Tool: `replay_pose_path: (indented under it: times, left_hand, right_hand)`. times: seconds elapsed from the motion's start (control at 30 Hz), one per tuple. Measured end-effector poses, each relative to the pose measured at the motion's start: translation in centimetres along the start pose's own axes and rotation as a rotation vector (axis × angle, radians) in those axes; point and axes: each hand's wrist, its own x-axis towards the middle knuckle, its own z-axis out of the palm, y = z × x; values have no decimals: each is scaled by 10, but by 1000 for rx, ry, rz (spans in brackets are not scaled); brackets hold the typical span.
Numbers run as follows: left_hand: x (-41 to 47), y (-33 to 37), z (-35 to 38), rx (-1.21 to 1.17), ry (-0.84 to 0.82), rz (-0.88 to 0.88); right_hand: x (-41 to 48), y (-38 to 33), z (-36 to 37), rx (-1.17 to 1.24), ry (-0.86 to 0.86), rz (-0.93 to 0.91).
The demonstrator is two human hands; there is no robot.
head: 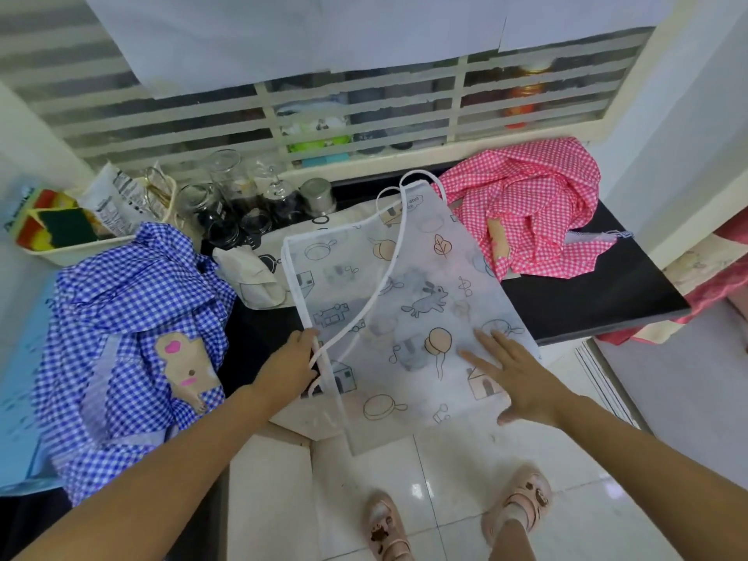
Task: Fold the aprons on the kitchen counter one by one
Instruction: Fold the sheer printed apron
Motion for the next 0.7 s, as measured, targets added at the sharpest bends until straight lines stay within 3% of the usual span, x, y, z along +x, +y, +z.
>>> replay_pose_path:
  times: [0.07, 0.13, 0.2, 0.33, 0.5, 0.63, 0.7]
  left_hand:
    - [-6, -2, 13, 247, 143, 235]
    - [-13, 0, 25, 371, 114, 451]
    - [-23, 3, 38, 491, 28, 549]
    - [-33, 5, 60, 531, -12, 496]
    - [-28, 1, 69, 479, 50, 422]
    - [-29, 7, 77, 409, 202, 395]
    - [-29, 9, 80, 390, 243, 379]
  right_hand:
    - [-4, 2, 0, -118, 11, 1]
    - [-6, 2, 4, -115, 109, 6]
    - [-4, 6, 13, -173, 217, -15]
    - [7, 5, 20, -189, 239, 92]
    - [-3, 21, 23, 84, 274, 485]
    - [-13, 38, 20, 110, 384, 385]
    - [-12, 37, 20, 248, 495, 388]
